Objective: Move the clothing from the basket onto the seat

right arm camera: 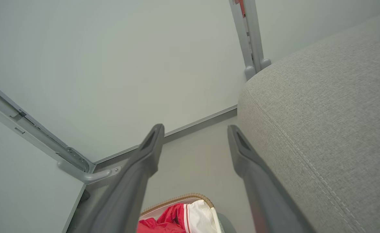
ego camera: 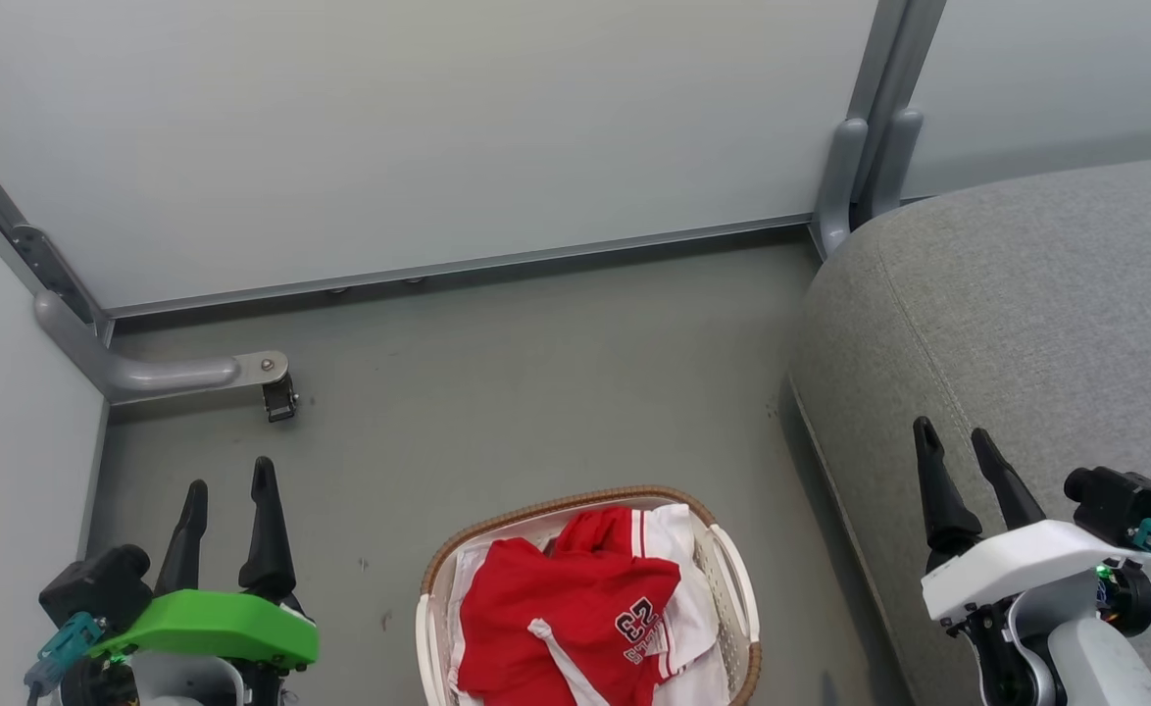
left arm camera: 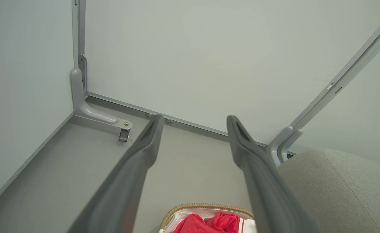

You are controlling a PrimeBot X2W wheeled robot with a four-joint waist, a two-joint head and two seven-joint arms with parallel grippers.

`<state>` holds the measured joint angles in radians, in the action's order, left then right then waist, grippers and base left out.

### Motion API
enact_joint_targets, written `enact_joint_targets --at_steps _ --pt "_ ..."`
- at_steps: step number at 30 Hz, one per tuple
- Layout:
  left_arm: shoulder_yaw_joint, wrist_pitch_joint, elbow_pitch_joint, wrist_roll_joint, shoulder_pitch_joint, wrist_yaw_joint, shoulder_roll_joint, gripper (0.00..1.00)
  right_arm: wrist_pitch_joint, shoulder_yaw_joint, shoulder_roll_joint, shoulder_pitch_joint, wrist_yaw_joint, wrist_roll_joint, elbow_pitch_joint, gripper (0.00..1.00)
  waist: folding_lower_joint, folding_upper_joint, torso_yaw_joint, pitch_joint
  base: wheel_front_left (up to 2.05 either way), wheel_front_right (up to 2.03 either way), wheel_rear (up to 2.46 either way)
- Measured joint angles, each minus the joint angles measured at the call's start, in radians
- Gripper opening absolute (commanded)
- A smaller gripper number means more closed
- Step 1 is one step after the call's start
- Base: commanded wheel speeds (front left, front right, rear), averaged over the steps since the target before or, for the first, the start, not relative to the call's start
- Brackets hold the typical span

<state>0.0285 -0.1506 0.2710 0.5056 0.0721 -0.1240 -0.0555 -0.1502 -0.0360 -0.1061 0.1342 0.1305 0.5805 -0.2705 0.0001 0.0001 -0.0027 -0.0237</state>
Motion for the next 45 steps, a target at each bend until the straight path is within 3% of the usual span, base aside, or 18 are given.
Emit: enact_joint_targets --at_steps 14,45 --pt "-0.007 -0.033 0.008 -0.130 -0.018 -0.003 0.000 1.00 -0.033 -0.019 -0.007 0.000 0.000 -0.126 -0.025 1.00 0.0000 0.0000 -0.005 0.001 0.00 0.00 0.00" --pt "-0.023 -0.095 0.018 -0.312 -0.041 -0.004 0.007 1.00 -0.094 -0.039 0.005 0.009 0.000 -0.329 -0.051 1.00 0.0000 0.0000 -0.035 -0.008 0.00 0.00 0.00"
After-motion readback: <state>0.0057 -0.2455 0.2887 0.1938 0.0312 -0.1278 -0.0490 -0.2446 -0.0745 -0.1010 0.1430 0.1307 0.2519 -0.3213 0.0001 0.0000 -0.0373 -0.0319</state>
